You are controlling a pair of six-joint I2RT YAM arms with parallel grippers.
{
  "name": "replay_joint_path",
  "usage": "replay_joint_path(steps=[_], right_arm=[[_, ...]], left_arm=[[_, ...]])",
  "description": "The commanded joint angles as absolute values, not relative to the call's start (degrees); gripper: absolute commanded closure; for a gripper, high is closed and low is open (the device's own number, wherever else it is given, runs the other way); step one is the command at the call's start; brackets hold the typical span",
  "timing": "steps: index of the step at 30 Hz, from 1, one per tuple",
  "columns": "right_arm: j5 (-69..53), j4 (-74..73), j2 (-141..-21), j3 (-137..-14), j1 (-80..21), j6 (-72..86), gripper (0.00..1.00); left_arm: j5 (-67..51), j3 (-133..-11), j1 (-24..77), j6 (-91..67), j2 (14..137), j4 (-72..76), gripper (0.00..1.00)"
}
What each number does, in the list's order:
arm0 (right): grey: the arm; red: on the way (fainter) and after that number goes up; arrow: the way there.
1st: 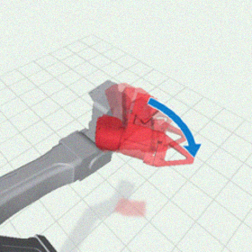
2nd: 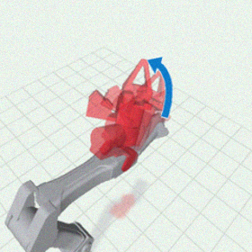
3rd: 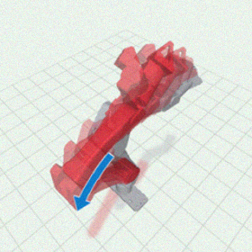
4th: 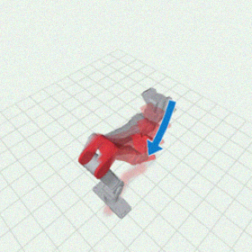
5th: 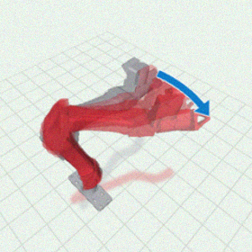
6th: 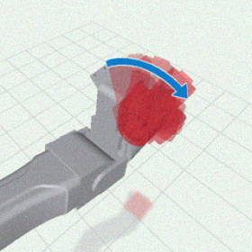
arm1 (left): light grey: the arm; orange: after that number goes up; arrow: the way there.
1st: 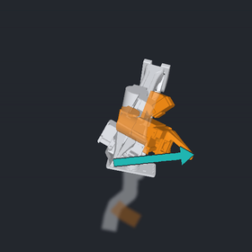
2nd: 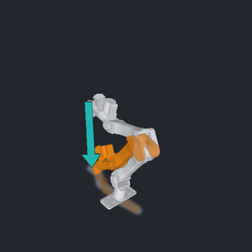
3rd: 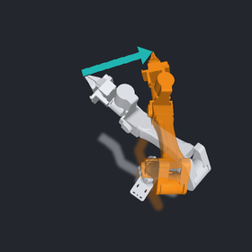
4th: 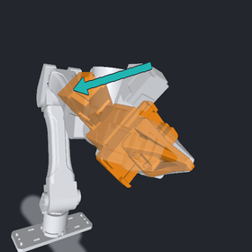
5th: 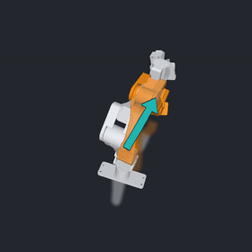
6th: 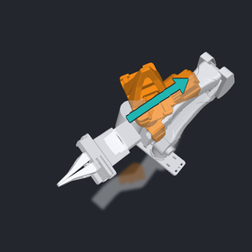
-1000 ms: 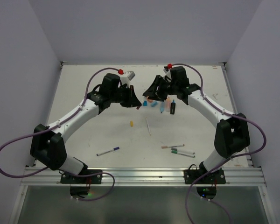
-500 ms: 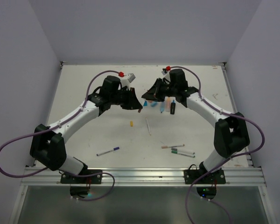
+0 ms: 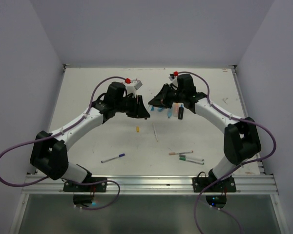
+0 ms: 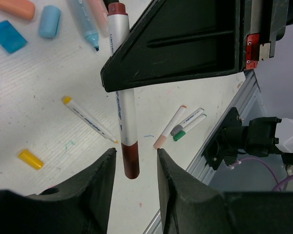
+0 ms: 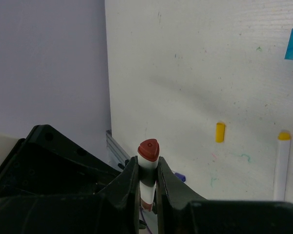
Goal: Open the pen caps
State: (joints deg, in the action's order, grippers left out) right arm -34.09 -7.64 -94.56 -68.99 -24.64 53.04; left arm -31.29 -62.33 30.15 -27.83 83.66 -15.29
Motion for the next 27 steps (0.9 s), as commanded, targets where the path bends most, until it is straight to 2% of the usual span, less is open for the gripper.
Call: replay_joint_path(steps=[1,6,9,10,11,12,14,16,18,19,20,25,27], right_arm=[[-35.33,-4.05,-92.72,-68.73,-24.70,54.58,1.00],[-35.59,-3.52,-92.81,-68.91,-24.61,55.19,1.00],[-35.59,-2.73,-92.90,-68.73,-24.70,55.90,1.00],[-35.86,-2.29,-92.99,-68.73,-24.70,55.99,1.00],[-36.21,-2.11,-92.99,-68.73,-24.70,56.33,1.00],[-36.56,-1.85,-92.90,-68.47,-24.70,56.60,1.00],[-37.70,-0.35,-92.90,-68.20,-24.61,56.95,1.00],[-39.28,4.10,-92.99,-67.77,-24.44,56.95,1.00],[-43.66,12.77,-93.16,-66.37,-24.08,58.26,1.00],[-45.77,17.36,-93.34,-65.57,-23.91,59.58,1.00],[-49.10,22.54,-93.34,-64.61,-23.82,63.77,1.00],[-54.31,44.97,-95.18,-60.74,-23.03,74.51,1.00],[-53.88,49.64,-95.89,-59.51,-22.85,78.83,1.00]], left_arm=[[-33.22,-62.14,30.32,-26.28,82.88,-13.36,0.62],[-34.71,-62.23,30.32,-25.93,83.67,-13.45,0.68],[-36.03,-62.40,30.32,-25.32,84.29,-13.97,0.76],[-36.47,-62.40,30.32,-25.23,84.37,-13.89,0.81],[-36.91,-62.40,30.32,-25.05,84.55,-14.06,0.98],[-37.26,-62.40,30.24,-24.44,84.55,-14.24,1.00],[-40.58,-61.09,30.15,-24.43,84.38,-11.02,1.00],[-50.24,-58.90,29.53,-25.92,84.90,-6.88,1.00],[-58.92,-56.35,28.66,-31.16,84.90,2.94,1.00],[-61.67,-52.86,28.22,-34.07,84.64,12.99,1.00],[-65.53,-51.17,27.43,-41.15,83.94,18.40,1.00],[-68.90,-42.99,24.09,-60.70,82.79,50.89,1.00],[-70.04,-42.27,22.77,-63.72,83.23,52.82,1.00]])
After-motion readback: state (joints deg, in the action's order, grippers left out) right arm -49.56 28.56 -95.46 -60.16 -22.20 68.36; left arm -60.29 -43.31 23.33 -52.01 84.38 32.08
